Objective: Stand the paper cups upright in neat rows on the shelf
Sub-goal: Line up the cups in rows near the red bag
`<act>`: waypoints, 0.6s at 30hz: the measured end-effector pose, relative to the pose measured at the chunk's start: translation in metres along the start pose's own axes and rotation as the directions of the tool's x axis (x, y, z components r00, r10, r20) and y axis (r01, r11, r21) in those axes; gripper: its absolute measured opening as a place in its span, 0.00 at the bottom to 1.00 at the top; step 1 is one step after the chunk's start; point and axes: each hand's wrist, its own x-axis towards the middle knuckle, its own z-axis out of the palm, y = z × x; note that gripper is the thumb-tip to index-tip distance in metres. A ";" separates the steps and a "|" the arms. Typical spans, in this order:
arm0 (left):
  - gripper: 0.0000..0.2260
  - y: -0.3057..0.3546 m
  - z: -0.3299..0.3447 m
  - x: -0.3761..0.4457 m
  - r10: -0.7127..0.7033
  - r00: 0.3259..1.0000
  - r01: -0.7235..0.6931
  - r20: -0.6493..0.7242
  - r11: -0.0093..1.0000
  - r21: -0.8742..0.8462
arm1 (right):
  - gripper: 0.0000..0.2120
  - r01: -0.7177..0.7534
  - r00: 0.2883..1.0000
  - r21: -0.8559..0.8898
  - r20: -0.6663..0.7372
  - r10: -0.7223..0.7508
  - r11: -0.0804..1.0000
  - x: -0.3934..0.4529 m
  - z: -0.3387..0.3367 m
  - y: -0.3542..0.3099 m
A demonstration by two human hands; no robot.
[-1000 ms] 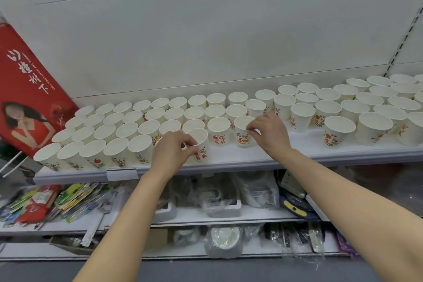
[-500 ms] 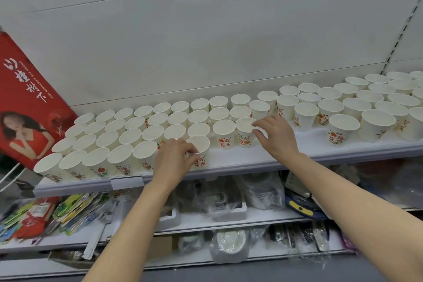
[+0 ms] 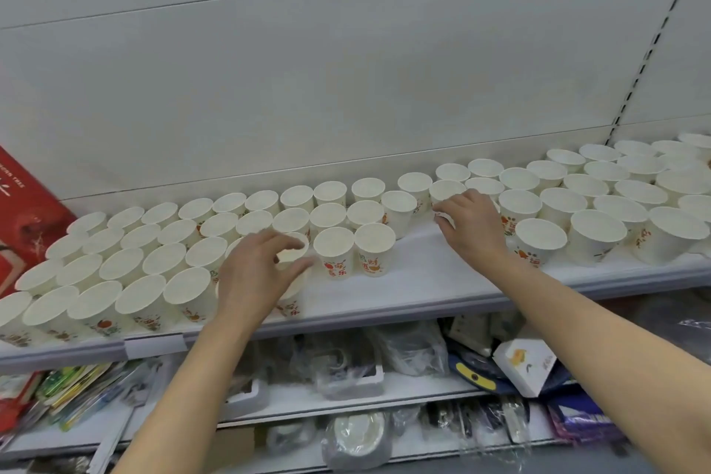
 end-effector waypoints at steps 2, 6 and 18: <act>0.07 0.026 0.011 0.025 0.022 1.000 -0.022 -0.008 1.000 0.000 | 0.09 -0.010 0.999 -0.018 0.037 0.011 1.000 0.011 0.000 0.015; 0.10 0.084 0.054 0.078 0.103 0.990 -0.106 0.101 0.994 0.020 | 0.13 0.007 0.978 -0.065 0.209 0.006 0.998 0.027 0.002 0.032; 0.08 0.141 0.122 0.130 0.068 0.939 -0.174 0.336 0.939 0.298 | 0.13 0.160 0.943 -0.030 0.298 -0.144 0.987 0.035 0.006 0.067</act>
